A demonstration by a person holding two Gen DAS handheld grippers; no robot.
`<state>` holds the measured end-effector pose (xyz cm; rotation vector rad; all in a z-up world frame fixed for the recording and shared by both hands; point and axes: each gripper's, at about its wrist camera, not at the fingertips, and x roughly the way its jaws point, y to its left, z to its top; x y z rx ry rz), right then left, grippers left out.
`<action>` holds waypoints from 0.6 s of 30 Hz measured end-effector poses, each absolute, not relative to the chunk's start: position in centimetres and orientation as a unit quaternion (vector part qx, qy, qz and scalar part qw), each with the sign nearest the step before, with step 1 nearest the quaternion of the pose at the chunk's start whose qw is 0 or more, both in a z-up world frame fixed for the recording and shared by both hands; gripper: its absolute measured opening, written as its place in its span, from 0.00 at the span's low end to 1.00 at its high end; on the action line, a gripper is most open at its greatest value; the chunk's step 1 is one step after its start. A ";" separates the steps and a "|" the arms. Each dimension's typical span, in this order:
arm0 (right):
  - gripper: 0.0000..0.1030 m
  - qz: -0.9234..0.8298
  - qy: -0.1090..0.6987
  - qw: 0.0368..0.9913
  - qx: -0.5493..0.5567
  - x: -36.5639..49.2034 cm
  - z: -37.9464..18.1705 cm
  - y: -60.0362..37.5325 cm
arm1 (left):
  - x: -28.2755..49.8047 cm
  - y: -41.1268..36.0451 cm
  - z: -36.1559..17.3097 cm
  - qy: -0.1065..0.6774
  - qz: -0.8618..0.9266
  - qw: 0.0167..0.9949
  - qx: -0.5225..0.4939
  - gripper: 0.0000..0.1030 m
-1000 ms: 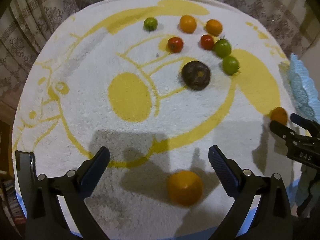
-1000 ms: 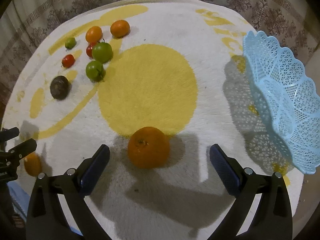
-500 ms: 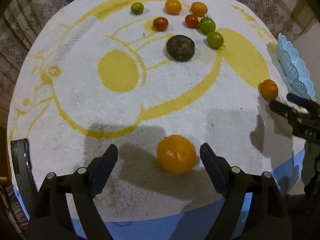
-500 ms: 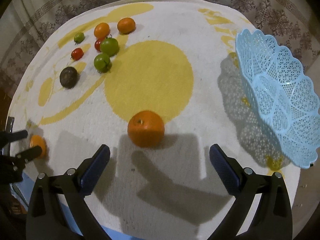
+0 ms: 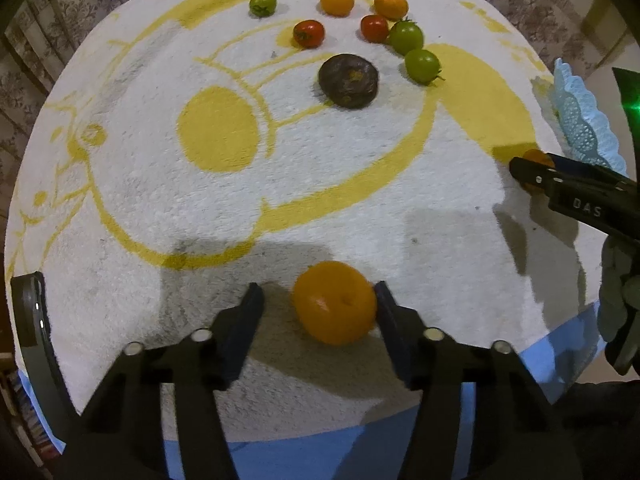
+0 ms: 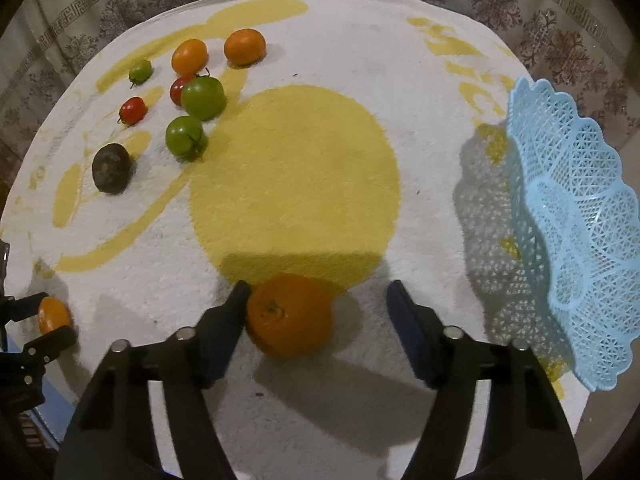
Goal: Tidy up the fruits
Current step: 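Lower the left tool onto one orange while the right tool grasps the other orange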
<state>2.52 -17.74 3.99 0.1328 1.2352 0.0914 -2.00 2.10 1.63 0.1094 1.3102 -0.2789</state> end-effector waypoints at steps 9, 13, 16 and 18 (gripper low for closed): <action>0.38 0.085 0.576 0.810 0.073 2.3 4.9 -17.8 | -2.9 1.0 1.8 0.602 -0.120 0.788 0.044 0.38; 0.38 0.093 0.572 0.810 0.089 2.0 5.5 -18.8 | -3.1 1.4 2.7 0.595 -0.107 0.796 0.045 0.38; 0.38 0.098 0.564 0.814 0.101 1.8 6.4 -19.8 | -2.8 1.2 3.6 0.587 -0.099 0.802 0.044 0.38; 0.38 0.102 0.556 0.818 0.108 1.5 7.2 -20.5 | -2.6 0.6 4.4 0.579 -0.096 0.808 0.046 0.38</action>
